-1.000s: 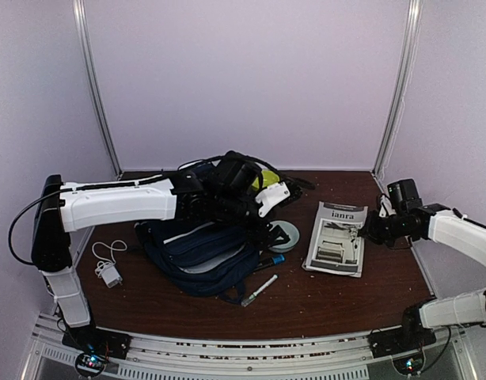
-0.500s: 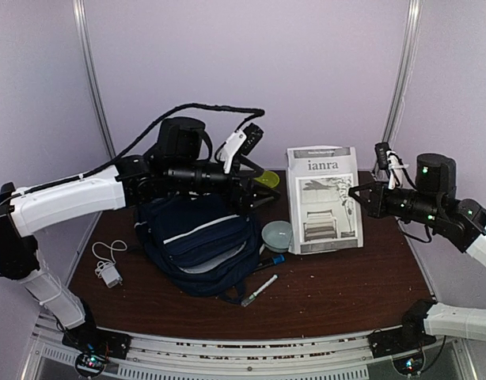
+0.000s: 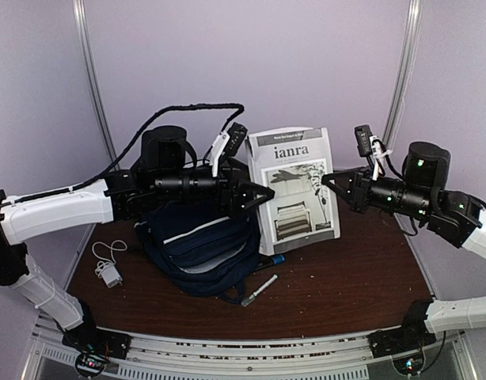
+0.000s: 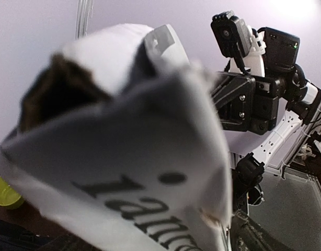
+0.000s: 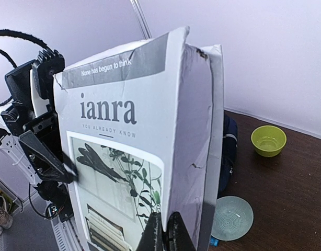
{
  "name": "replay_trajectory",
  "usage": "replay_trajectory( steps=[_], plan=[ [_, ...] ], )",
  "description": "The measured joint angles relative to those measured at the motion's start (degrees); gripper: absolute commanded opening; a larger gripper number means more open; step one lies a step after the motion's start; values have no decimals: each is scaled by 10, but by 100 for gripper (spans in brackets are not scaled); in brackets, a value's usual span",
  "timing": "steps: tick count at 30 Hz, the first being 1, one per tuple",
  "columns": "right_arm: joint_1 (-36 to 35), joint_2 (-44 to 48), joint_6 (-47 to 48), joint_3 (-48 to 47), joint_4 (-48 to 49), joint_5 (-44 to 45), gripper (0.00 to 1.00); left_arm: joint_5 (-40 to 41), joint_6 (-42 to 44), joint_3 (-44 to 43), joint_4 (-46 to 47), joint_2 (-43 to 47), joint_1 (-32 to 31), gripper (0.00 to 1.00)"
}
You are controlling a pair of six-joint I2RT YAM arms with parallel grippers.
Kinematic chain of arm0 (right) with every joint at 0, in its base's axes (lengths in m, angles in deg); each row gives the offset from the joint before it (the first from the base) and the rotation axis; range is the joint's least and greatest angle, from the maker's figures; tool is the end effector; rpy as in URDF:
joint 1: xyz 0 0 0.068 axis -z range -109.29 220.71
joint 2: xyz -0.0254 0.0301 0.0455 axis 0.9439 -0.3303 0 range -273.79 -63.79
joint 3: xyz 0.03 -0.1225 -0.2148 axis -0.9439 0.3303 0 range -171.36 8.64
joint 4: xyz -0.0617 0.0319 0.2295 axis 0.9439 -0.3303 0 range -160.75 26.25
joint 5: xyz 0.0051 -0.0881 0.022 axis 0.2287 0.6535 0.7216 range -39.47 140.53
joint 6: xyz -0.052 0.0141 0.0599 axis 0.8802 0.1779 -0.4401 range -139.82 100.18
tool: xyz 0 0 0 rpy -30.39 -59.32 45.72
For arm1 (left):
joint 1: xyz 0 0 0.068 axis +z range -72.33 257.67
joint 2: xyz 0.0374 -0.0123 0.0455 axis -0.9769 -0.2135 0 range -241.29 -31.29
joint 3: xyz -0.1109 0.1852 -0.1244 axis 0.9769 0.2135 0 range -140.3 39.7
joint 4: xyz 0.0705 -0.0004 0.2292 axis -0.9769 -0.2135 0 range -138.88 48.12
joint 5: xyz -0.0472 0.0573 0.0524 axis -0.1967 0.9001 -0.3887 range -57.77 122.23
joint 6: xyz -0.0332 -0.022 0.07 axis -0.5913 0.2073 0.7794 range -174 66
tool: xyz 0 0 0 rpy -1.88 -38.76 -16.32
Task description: Pack the student bag
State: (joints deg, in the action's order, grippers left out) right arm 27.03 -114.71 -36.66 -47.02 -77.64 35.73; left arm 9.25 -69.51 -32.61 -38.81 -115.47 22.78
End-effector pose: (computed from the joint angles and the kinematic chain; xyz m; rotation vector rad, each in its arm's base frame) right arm 0.1502 0.1680 0.3550 -0.6187 1.7244 0.9859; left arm 0.1857 -0.3113 0.3438 0.9284 1.6359 -1.2235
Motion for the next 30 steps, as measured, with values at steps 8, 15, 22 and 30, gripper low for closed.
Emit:
replay_trajectory(
  steps=[8,15,22,30],
  plan=[
    [-10,-12,2,0,18,-3,0,-10,-26,-2,31,-7,-1,26],
    [-10,-11,21,0,35,-3,69,-17,-37,0,54,-3,-3,12],
    [-11,54,29,98,132,2,100,69,-14,122,152,95,-14,4],
    [-11,24,-85,222,417,-64,100,81,-1,150,290,158,-25,4]
  ],
)
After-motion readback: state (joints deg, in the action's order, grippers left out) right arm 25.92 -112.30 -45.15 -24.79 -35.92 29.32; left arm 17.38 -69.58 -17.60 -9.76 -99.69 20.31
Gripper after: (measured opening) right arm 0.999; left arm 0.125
